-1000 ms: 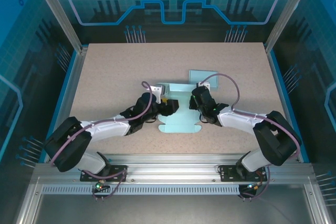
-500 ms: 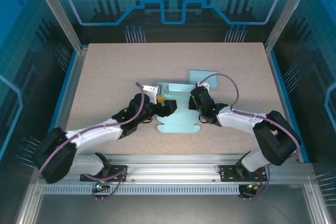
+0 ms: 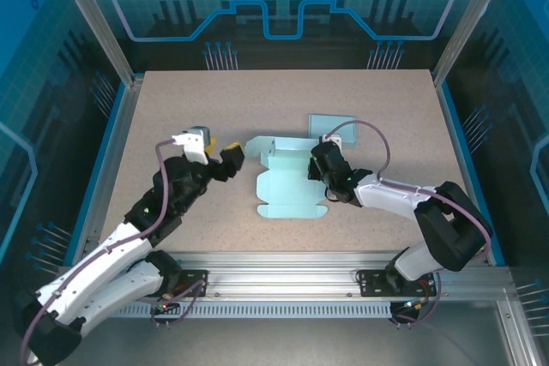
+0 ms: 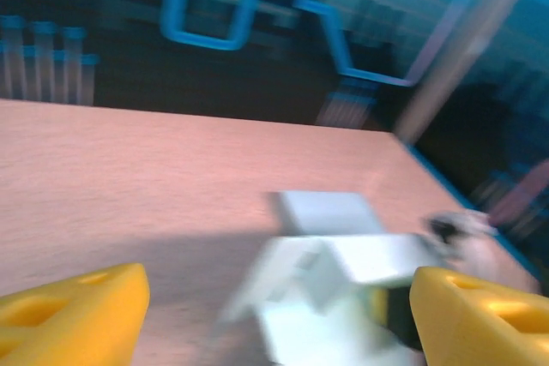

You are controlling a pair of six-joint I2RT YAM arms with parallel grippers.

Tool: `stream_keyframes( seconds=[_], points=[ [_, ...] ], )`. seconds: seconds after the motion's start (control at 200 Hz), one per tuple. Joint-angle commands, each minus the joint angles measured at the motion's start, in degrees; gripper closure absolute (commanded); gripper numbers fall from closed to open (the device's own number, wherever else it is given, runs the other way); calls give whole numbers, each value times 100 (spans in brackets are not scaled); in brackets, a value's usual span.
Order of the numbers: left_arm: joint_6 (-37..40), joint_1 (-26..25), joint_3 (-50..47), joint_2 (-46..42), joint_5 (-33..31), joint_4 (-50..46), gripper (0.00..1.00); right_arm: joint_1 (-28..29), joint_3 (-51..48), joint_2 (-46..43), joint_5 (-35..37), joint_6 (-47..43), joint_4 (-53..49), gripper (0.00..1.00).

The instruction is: Fold the paper box

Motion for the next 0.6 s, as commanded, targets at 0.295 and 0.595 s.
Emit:
stream_keyframes(
  seconds=[0.295, 0.595],
  points=[
    [-77, 1326, 200, 2034, 422, 587, 19, 198, 146, -164, -75, 71, -69, 100],
    [-1, 1324, 159, 3071, 1835, 1552, 17, 210, 359, 126, 63, 170, -268, 100]
  ],
)
